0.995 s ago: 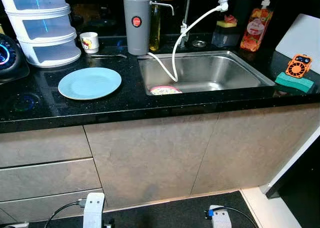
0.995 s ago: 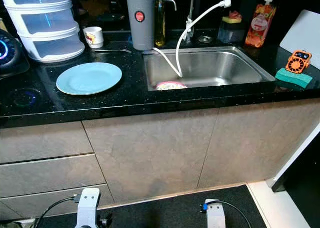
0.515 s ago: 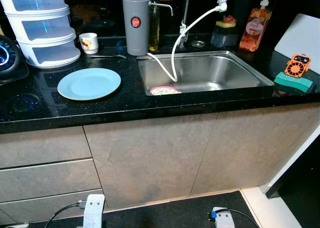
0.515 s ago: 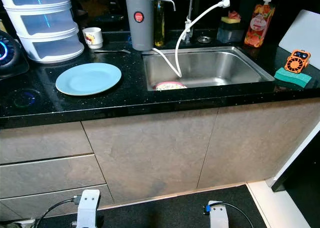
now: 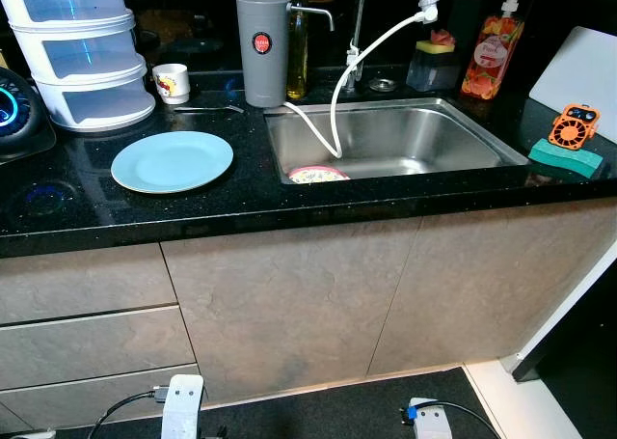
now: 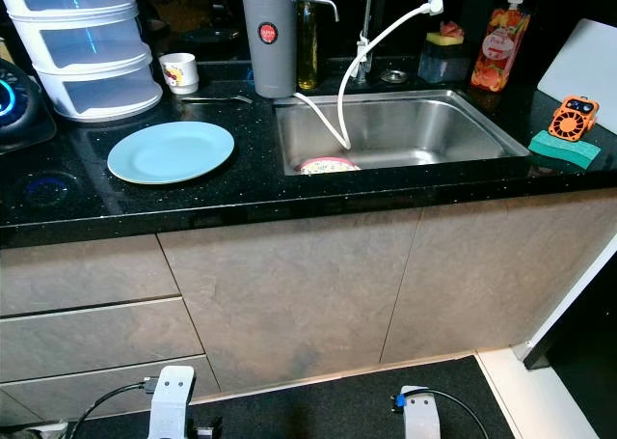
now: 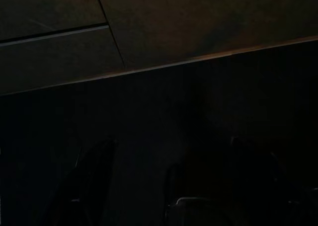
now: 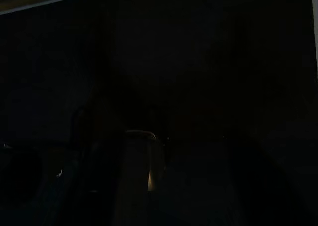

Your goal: Kitchen organization

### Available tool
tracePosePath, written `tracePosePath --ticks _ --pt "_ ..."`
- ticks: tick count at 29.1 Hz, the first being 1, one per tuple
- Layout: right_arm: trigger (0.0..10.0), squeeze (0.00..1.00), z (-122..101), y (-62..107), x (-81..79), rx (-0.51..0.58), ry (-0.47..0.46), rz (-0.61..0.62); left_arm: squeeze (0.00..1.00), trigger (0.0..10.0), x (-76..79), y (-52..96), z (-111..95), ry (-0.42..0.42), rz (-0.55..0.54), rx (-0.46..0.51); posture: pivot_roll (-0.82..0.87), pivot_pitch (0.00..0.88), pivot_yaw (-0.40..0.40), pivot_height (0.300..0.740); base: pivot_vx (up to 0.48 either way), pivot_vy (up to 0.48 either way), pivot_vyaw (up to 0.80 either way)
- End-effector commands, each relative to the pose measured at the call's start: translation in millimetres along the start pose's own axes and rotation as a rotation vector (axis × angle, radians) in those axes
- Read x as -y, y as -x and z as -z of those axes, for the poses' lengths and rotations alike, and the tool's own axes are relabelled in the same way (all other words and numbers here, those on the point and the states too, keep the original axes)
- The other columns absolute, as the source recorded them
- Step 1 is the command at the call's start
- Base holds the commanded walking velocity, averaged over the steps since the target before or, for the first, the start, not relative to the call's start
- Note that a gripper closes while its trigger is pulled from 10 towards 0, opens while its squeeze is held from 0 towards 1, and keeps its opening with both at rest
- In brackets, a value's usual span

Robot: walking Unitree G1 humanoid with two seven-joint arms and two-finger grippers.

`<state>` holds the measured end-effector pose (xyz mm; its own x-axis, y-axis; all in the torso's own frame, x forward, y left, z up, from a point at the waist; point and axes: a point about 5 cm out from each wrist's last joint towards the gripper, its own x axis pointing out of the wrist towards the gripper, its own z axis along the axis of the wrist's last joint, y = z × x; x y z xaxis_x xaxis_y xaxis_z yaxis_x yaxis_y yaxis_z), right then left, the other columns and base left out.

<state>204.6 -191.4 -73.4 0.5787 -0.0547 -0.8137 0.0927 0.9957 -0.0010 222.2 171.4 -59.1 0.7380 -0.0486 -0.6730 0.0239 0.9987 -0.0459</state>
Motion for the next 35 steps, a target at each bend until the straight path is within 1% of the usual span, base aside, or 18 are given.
tracePosePath --ticks 1,2,3,4,15,16,17,18,30,31,32,33,34,35 --pt "0.0 0.00 3.6 0.2 -1.9 -0.010 -0.007 0.001 1.00 0.0 -3.0 0.6 2.3 -0.005 -0.013 -0.013 -0.03 0.074 -0.009 0.740 0.000 0.000 0.00" --pt "0.0 0.00 4.0 0.3 -1.8 -0.010 -0.009 0.002 0.61 0.0 -3.3 0.5 2.0 0.002 -0.016 -0.012 -0.03 0.074 -0.009 0.740 0.000 0.000 0.00" --pt "0.0 0.00 4.0 0.3 -1.8 -0.010 -0.009 0.002 0.61 0.0 -3.3 0.5 2.0 0.002 -0.016 -0.012 -0.03 0.074 -0.009 0.740 0.000 0.000 0.00" --pt "0.0 0.00 4.3 0.3 -1.9 -0.011 -0.010 0.002 0.00 0.0 -3.7 0.5 1.7 0.003 -0.017 -0.011 -0.03 0.074 -0.009 0.740 0.000 0.000 0.00" --pt "0.0 0.00 4.6 0.4 -1.1 -0.012 -0.010 0.007 0.00 0.0 -5.2 0.7 1.6 -0.006 -0.021 -0.012 -0.03 0.073 -0.004 0.740 0.000 0.000 0.00" --pt "9.2 0.91 4.5 0.3 -1.2 -0.012 -0.002 0.008 1.00 10.0 -5.1 0.4 1.0 -0.018 -0.019 -0.014 -0.03 0.071 -0.004 0.740 0.000 0.000 0.00" --pt "9.2 0.91 4.4 0.3 -1.3 -0.012 0.001 0.008 1.00 10.0 -5.1 0.3 0.7 -0.021 -0.017 -0.014 -0.03 0.072 -0.003 0.740 0.000 0.000 0.00" --pt "10.0 1.00 4.5 0.3 -1.4 -0.012 0.001 0.008 1.00 10.0 -5.1 0.2 0.4 -0.028 -0.017 -0.014 -0.03 0.072 -0.003 0.740 0.000 0.000 0.00" --pt "10.0 1.00 7.8 0.9 1.1 -0.021 0.005 0.017 1.00 10.0 -4.8 0.0 1.9 -0.025 -0.019 -0.028 -0.03 0.063 0.000 0.740 0.000 0.000 0.00" --pt "10.0 0.85 8.2 1.0 1.8 -0.023 0.006 0.019 1.00 10.0 -4.6 -0.1 1.8 -0.024 -0.019 -0.029 -0.03 0.063 0.000 0.740 0.000 0.000 0.00" --pt "10.0 0.85 8.5 1.0 2.3 -0.024 0.006 0.020 1.00 10.0 -4.5 -0.2 1.8 -0.023 -0.020 -0.030 -0.03 0.063 0.000 0.740 0.000 0.000 0.00" --pt "10.0 0.18 8.7 1.1 2.6 -0.025 0.007 0.021 0.47 8.4 -4.2 -0.3 1.3 -0.021 -0.018 -0.028 -0.03 0.063 0.000 0.740 0.000 0.000 0.00" --pt "10.0 0.18 8.9 1.1 2.8 -0.025 0.008 0.022 0.47 8.4 -4.0 -0.4 0.9 -0.019 -0.017 -0.026 -0.03 0.063 0.000 0.740 0.000 0.000 0.00" --pt "10.0 0.00 9.0 1.1 2.8 -0.026 0.008 0.020 0.00 5.6 -3.8 -0.5 0.4 -0.016 -0.015 -0.025 -0.03 0.051 0.001 0.740 0.000 0.000 0.00"
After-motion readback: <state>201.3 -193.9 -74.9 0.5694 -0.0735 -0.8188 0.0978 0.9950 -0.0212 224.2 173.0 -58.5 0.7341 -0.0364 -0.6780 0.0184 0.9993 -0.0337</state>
